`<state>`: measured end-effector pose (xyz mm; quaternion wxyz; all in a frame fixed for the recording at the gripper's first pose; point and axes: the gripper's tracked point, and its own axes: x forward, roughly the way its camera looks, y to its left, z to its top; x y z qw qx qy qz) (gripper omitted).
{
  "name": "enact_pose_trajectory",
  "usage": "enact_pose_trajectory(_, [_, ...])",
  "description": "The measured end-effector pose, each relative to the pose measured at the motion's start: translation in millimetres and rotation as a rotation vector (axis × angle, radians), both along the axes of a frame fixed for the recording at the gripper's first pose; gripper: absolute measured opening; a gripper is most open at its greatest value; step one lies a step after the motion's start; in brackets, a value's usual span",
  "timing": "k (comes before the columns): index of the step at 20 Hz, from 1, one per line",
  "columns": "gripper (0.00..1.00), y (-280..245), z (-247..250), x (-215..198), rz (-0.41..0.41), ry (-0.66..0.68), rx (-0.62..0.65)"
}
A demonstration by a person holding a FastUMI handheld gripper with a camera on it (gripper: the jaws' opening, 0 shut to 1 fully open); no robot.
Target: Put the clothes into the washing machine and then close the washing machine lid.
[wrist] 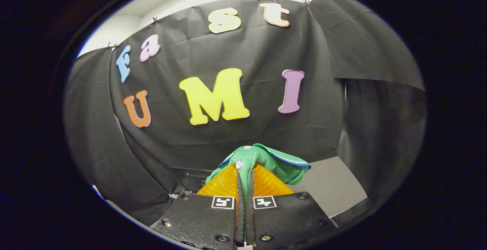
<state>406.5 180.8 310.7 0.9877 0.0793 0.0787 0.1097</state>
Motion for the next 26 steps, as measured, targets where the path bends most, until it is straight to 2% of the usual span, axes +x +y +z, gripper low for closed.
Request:
enact_pose_trajectory(6, [0.05, 68, 31, -17, 0.08, -0.053, -0.011])
enact_pose_trajectory(12, [0.05, 137, 22, -10, 0.187, -0.018, -0.01])
enact_pose_trajectory(19, [0.05, 196, -22, 24, 0.28, 0.084, -0.019])
enact_pose_trajectory(26, [0.05, 234, -105, 62, 0.303, 0.262, -0.057])
